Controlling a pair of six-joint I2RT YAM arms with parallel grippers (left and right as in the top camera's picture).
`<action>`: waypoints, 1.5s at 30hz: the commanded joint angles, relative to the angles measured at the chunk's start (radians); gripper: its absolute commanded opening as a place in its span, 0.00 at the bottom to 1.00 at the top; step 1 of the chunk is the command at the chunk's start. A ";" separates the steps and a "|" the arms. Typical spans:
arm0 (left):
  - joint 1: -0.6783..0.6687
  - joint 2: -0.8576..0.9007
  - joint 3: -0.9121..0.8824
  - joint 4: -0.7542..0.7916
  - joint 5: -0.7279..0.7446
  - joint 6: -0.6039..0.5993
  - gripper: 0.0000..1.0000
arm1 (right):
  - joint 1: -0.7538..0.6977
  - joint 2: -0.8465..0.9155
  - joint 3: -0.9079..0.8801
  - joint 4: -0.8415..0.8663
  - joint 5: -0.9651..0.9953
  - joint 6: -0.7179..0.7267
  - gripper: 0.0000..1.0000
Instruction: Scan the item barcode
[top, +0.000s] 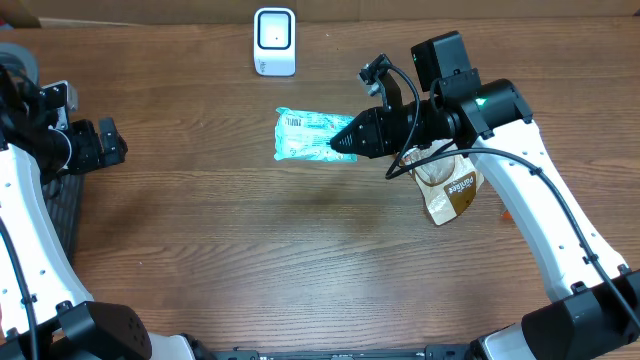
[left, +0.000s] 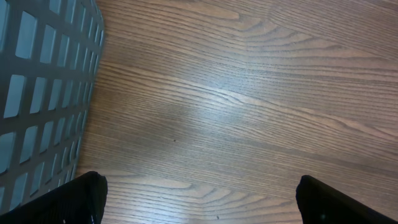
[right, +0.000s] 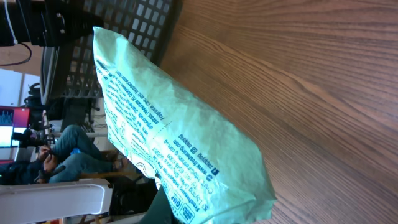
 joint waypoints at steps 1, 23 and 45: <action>-0.007 -0.005 -0.001 0.002 0.008 0.026 0.99 | 0.000 -0.019 0.007 0.003 0.005 0.021 0.04; -0.007 -0.005 -0.001 0.002 0.008 0.026 0.99 | 0.211 0.528 0.700 0.390 1.342 -0.401 0.08; -0.007 -0.005 -0.001 0.002 0.008 0.026 1.00 | 0.232 0.923 0.699 1.001 1.403 -1.215 0.04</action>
